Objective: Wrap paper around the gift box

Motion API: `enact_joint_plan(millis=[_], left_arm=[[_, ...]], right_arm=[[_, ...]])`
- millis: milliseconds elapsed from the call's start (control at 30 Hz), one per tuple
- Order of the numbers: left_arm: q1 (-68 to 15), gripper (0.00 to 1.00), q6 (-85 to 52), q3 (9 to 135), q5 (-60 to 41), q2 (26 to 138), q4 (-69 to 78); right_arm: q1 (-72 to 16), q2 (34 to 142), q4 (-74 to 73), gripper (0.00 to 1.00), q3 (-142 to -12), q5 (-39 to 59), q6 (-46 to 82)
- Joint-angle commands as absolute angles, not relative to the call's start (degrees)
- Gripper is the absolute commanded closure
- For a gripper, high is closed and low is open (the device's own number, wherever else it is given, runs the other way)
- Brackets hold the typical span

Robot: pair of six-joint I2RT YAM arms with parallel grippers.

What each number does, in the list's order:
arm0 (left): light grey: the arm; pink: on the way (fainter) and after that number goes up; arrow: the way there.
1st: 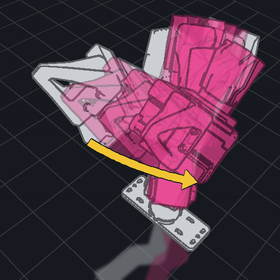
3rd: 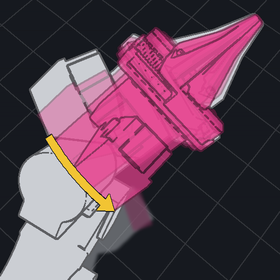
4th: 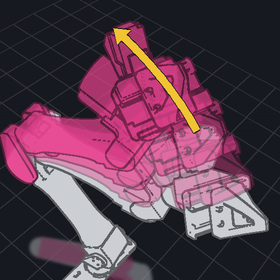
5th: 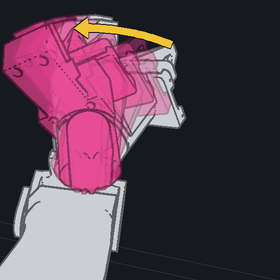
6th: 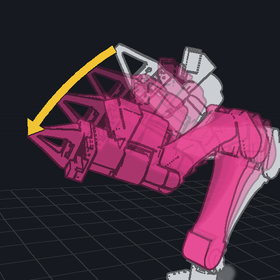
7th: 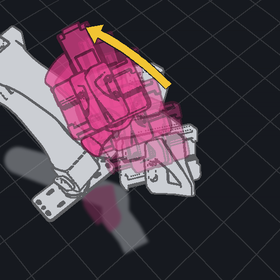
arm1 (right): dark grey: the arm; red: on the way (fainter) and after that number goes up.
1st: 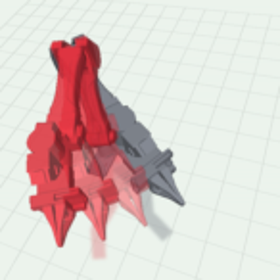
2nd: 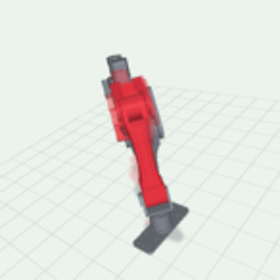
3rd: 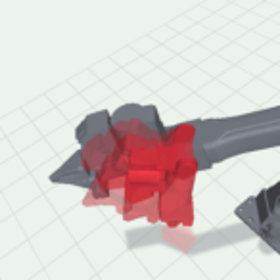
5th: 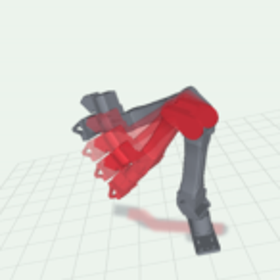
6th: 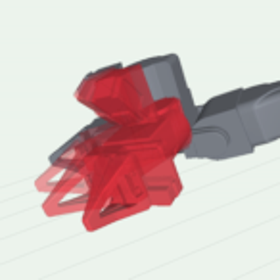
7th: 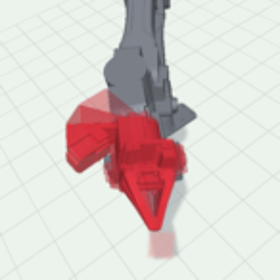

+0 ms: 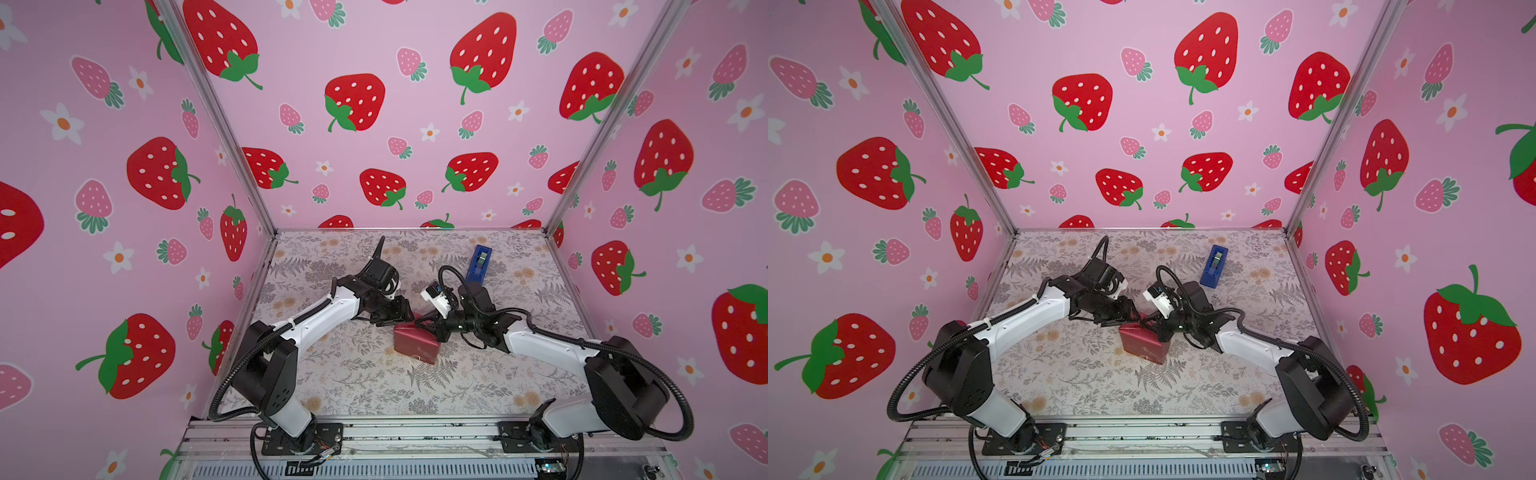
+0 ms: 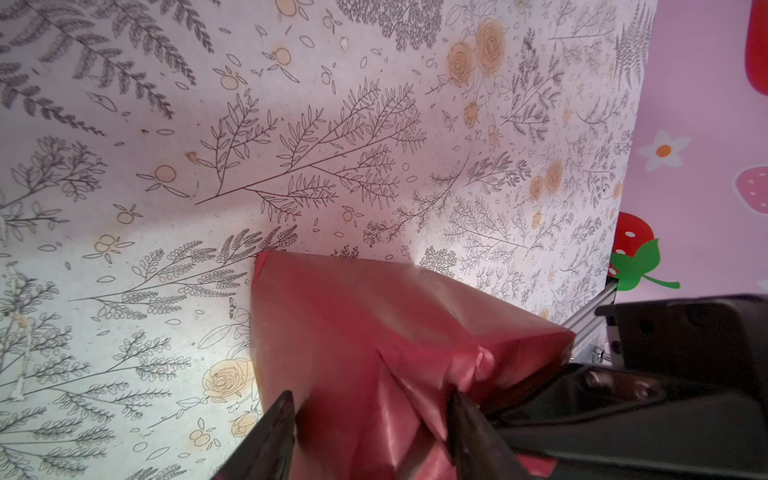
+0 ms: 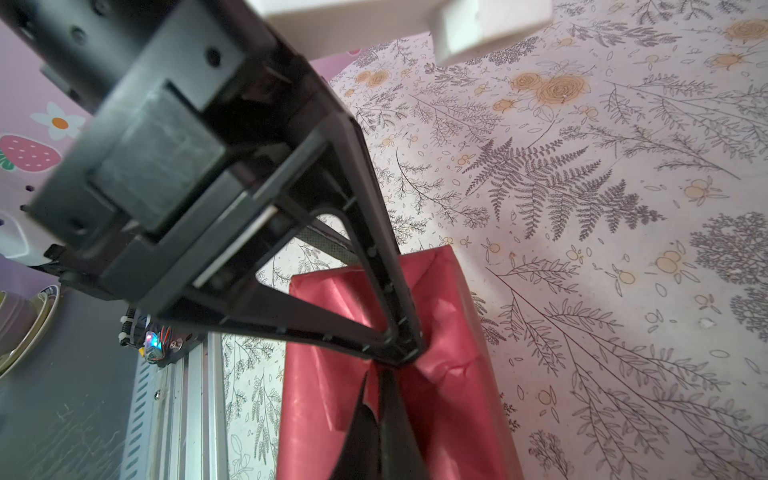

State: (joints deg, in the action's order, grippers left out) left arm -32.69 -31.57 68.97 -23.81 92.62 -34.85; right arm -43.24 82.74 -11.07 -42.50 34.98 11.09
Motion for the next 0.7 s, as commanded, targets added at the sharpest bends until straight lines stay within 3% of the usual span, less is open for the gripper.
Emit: enact_joint_plan(millis=[0, 300, 667], left_arm=[[-32.38, 0.41, -30.61, 66.68, -20.23, 94.13, -38.08], [-32.42, 0.42, -30.28, 65.88, -18.81, 94.88, -38.87], [-32.1, 0.43, -30.18, 65.28, -17.51, 94.72, -39.39]], right_arm=[[-44.44, 83.89, -0.11, 0.91, -40.6, 34.84, 10.72], [-45.93, 81.1, 0.78, 0.65, -41.68, 36.46, 12.69], [-47.61, 78.79, 0.99, 0.63, -40.55, 36.29, 15.0]])
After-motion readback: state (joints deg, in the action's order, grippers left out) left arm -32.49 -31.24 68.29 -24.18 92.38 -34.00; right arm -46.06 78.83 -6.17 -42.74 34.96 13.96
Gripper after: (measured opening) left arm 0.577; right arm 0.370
